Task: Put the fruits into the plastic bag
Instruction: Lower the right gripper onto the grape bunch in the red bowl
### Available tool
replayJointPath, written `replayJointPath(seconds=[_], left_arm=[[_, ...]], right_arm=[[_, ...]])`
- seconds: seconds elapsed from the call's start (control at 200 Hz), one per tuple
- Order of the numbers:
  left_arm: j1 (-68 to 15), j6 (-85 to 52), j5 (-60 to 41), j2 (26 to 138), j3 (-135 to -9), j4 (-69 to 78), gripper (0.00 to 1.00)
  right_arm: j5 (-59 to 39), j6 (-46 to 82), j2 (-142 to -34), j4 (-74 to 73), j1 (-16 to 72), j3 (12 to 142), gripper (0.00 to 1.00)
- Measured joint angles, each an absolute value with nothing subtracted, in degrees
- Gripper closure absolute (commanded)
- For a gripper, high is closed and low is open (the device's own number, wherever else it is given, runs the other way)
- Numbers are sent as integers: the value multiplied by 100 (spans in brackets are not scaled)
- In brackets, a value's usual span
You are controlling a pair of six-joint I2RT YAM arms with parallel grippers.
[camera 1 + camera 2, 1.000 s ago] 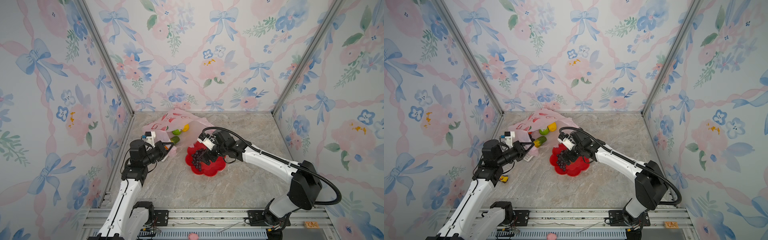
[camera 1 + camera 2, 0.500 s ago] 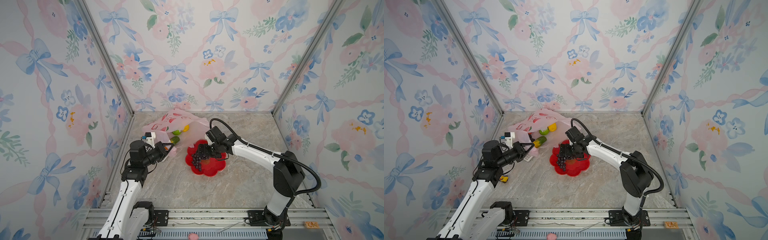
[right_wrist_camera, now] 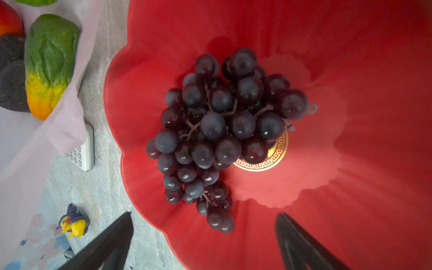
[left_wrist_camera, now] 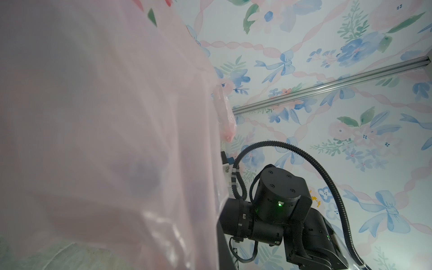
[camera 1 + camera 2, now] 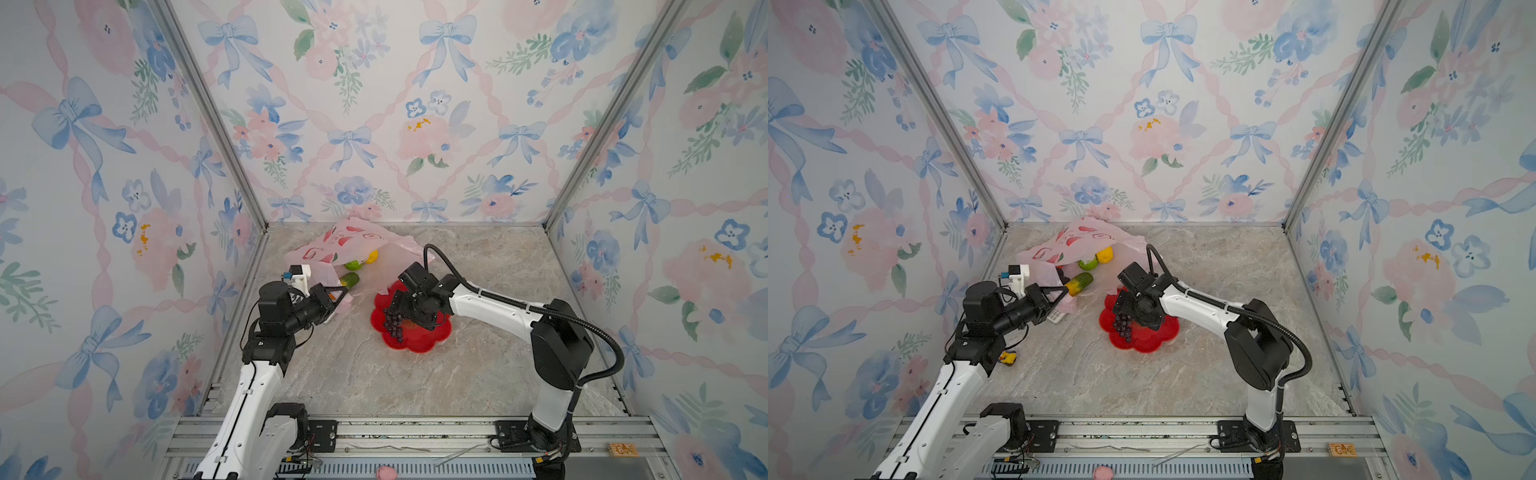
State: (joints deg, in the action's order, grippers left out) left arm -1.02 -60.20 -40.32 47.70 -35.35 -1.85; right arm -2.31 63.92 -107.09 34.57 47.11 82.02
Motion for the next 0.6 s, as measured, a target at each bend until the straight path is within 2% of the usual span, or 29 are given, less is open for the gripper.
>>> replayJointPath(seconds=[0.6], left_arm=[[-104, -6018, -4032, 4762, -3533, -187, 100]], right_arm=[[-45, 6799, -11445, 3767, 4737, 8807, 4]])
